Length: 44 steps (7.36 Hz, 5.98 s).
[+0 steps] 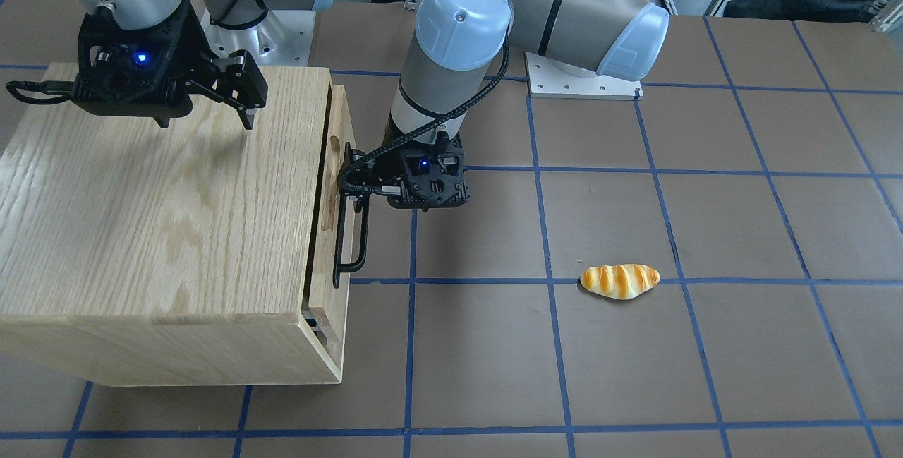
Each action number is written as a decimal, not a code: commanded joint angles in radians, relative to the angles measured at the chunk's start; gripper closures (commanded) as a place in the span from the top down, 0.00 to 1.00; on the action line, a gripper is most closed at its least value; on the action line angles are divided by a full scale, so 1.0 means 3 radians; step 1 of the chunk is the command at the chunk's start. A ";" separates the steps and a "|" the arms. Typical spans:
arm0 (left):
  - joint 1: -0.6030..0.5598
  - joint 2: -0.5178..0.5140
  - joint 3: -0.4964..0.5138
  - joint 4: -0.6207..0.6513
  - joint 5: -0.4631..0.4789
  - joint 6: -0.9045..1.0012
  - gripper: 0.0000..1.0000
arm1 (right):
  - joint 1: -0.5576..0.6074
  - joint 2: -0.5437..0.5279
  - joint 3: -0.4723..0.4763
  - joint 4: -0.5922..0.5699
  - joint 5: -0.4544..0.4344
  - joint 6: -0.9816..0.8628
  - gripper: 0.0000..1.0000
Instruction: Open upper drawer
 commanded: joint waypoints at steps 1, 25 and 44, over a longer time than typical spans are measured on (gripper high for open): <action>0.0014 0.0008 -0.0026 -0.0019 0.0019 0.0143 1.00 | 0.0000 0.0000 -0.0004 0.0000 0.0000 0.0001 1.00; 0.0606 0.0294 -0.0103 -0.0688 0.0270 0.1053 1.00 | 0.0000 0.0000 -0.0004 0.0000 0.0000 0.0001 1.00; 0.1209 0.1157 0.0112 -0.1849 0.0750 0.2007 1.00 | 0.0000 0.0000 0.0001 0.0000 0.0000 0.0001 1.00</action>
